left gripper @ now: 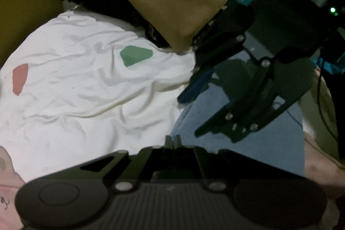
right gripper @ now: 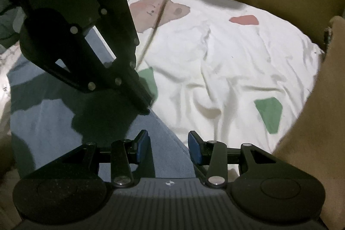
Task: Fold clothes
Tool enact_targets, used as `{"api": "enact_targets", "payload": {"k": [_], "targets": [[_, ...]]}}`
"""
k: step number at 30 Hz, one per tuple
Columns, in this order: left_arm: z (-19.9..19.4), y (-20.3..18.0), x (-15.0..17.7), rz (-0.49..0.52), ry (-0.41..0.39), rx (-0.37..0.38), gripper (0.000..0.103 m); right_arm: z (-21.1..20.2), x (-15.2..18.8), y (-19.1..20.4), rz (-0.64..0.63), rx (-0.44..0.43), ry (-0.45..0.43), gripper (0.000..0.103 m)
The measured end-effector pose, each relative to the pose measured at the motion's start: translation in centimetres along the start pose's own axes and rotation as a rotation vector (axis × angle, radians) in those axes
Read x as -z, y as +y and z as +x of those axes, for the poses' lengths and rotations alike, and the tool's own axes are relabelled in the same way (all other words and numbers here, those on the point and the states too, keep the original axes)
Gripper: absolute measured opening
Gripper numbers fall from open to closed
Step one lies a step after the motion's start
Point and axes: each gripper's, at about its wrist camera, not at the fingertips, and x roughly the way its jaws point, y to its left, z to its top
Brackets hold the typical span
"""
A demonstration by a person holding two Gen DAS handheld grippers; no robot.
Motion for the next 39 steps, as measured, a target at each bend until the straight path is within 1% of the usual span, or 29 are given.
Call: {"api": "enact_targets", "payload": {"k": [2,3,4,5,6,8,9,11,13,14,16,17,20,28,31,35,39], "targets": [[-0.3,-0.2,0.0,0.002,-0.003,0.004,0.000,0.2,-0.3,0.1,-0.013,-0.023,0.006,0.046],[-0.4,-0.2,0.0,0.003,-0.004,0.006,0.000,0.3,-0.4,0.2,-0.023,-0.030,0.011,0.042],[-0.3,-0.2,0.0,0.003,-0.004,0.006,0.000,0.4,-0.5,0.4,-0.034,-0.043,0.020,0.023],[-0.2,-0.2,0.0,0.006,-0.003,0.005,0.000,0.5,-0.5,0.5,-0.041,-0.040,0.030,0.011],[-0.2,-0.3,0.1,0.008,-0.001,0.003,0.000,0.5,-0.5,0.5,-0.040,-0.046,0.032,0.006],[0.2,-0.1,0.0,0.003,0.013,0.006,0.001,0.4,-0.4,0.5,-0.038,-0.046,0.033,0.002],[0.4,-0.1,-0.1,-0.003,0.023,0.013,0.002,0.4,-0.4,0.5,-0.038,-0.042,0.033,0.002],[0.7,0.0,-0.2,0.007,0.043,0.013,0.010,0.4,-0.2,0.7,-0.035,-0.028,0.030,0.001],[1.0,0.1,-0.1,0.023,0.056,0.006,0.014,0.4,-0.1,0.9,-0.034,-0.014,0.026,0.001],[1.2,0.2,0.0,0.027,0.061,0.006,0.014,0.4,-0.1,0.9,-0.026,-0.009,0.023,0.001],[1.5,0.6,0.2,0.011,0.067,0.005,0.013,0.4,0.0,0.8,-0.010,0.000,0.019,0.001],[1.6,0.9,0.3,-0.001,0.067,0.005,0.007,0.5,0.1,0.8,-0.003,0.005,0.017,0.001],[1.6,1.5,0.4,-0.026,0.053,0.004,0.002,0.6,0.1,1.0,0.006,0.031,0.015,0.001],[1.4,1.6,0.5,-0.029,0.032,-0.013,0.001,1.4,-0.2,0.8,0.018,0.057,0.024,0.001],[1.8,1.6,0.5,-0.035,0.036,-0.016,0.001,1.8,-0.4,0.7,0.020,0.074,0.022,0.000],[2.7,1.6,0.8,-0.053,0.048,-0.024,0.001,2.8,-0.5,0.4,0.019,0.076,0.042,0.000],[2.9,1.4,1.1,-0.058,0.041,-0.039,0.001,1.4,-0.3,0.1,0.083,0.110,-0.016,0.002]]}}
